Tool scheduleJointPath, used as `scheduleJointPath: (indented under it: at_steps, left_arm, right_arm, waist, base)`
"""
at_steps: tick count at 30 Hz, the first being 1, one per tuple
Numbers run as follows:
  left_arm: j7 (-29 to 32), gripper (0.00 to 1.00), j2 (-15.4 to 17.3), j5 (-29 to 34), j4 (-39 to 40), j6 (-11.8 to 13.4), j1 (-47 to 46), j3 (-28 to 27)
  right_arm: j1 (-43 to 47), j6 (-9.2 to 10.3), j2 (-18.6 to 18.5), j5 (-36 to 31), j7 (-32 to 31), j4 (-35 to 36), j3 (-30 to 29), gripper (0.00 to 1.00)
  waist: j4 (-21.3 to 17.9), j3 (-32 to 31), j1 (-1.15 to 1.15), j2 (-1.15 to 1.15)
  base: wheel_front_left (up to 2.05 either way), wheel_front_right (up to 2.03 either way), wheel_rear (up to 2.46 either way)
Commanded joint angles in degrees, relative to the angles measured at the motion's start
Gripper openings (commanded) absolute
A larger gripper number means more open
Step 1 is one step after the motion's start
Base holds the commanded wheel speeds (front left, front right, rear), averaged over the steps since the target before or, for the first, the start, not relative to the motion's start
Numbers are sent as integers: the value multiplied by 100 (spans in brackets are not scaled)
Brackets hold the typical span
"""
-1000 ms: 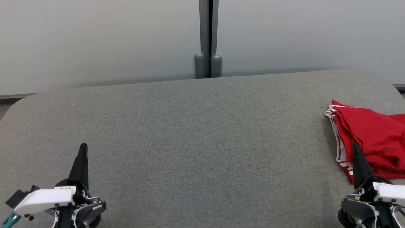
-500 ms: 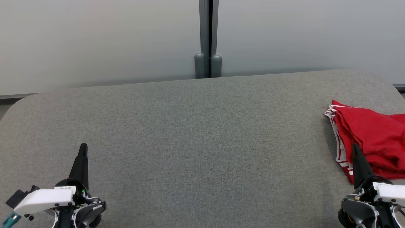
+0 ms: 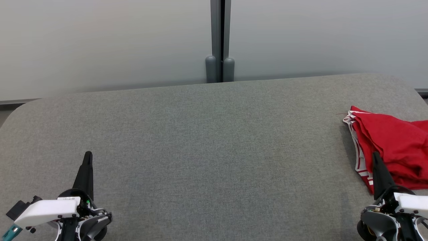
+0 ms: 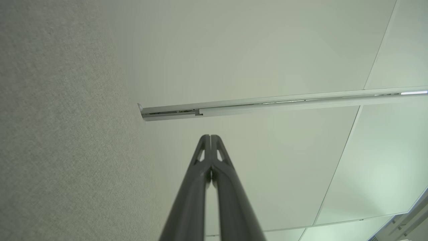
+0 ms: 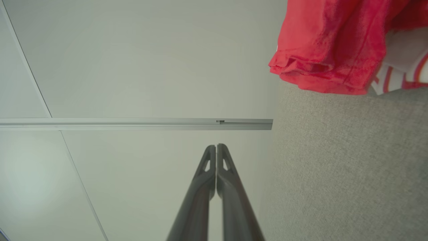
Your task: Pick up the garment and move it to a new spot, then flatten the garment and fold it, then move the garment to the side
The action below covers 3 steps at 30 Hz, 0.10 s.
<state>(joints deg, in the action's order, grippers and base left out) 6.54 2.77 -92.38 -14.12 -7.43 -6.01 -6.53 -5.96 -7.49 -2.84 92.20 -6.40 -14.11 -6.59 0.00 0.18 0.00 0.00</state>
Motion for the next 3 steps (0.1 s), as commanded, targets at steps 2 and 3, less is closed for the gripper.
scheduleJointPath:
  at_steps: [2,3]
  left_arm:
    - [19,0,16,-7,13,-20,-49,-20]
    - [19,0,16,-7,13,-20,-49,-20]
  right_arm:
    - [-66,0,-1,34,-25,-10,1,0]
    - [-66,0,-1,34,-25,-10,1,0]
  waist:
    - [0,0,0,0]
    - [0,0,0,0]
  base:
    - [0,0,0]
    - [0,0,0]
